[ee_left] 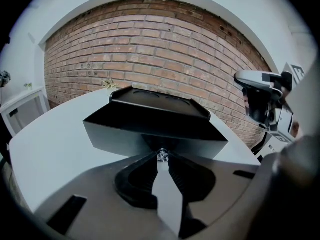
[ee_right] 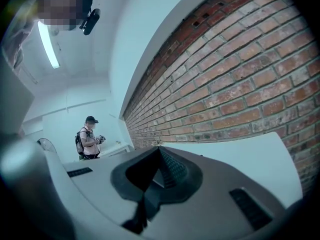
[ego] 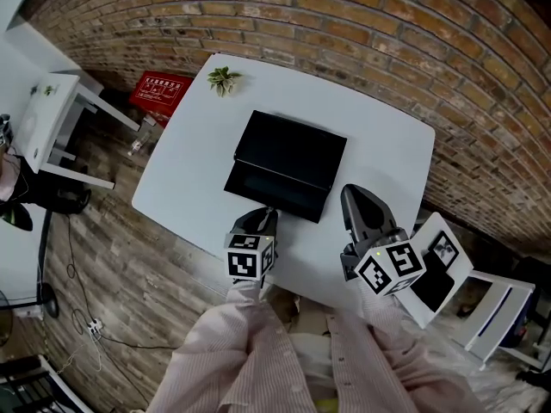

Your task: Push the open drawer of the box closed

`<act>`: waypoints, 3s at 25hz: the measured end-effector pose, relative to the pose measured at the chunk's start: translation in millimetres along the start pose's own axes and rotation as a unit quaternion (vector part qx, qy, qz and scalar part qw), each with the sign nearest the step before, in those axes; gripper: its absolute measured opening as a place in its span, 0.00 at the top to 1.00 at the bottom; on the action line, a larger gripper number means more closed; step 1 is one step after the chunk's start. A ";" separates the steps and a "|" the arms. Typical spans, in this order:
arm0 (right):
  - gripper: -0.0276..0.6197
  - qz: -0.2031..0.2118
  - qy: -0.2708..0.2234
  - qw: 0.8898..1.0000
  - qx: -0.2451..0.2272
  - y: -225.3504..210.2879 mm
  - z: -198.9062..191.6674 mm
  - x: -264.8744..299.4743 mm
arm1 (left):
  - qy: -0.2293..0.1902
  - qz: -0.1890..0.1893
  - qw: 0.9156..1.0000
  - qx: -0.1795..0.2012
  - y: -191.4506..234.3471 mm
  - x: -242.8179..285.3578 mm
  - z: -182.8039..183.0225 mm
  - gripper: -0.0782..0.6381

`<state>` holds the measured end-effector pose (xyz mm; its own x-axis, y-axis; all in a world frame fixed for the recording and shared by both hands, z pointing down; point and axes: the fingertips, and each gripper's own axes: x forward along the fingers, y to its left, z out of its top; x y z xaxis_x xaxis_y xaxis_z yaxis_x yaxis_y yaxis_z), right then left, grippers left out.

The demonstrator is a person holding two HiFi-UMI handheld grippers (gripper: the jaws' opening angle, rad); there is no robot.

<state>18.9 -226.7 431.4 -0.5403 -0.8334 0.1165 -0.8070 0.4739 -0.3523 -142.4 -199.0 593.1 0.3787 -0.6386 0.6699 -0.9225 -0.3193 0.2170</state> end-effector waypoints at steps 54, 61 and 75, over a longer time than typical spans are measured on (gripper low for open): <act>0.95 -0.068 -0.005 0.998 0.003 -34.5 3.3 -2.2 | -0.002 -0.024 1.000 0.007 1.8 53.7 49.0 0.80; 0.95 -0.071 -0.007 0.997 0.002 -37.3 2.6 -4.8 | -0.004 -0.024 1.000 0.007 2.0 55.8 50.2 0.80; 0.95 -0.067 -0.005 0.998 0.004 -35.4 2.2 -2.4 | -0.066 -0.012 0.998 0.002 4.8 42.2 58.5 0.78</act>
<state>49.3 -242.1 441.5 -0.4257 -0.8918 0.1531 -0.8696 0.3565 -0.3416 -126.4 -268.4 580.9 0.4080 -0.7176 0.5644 -0.9126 -0.3390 0.2287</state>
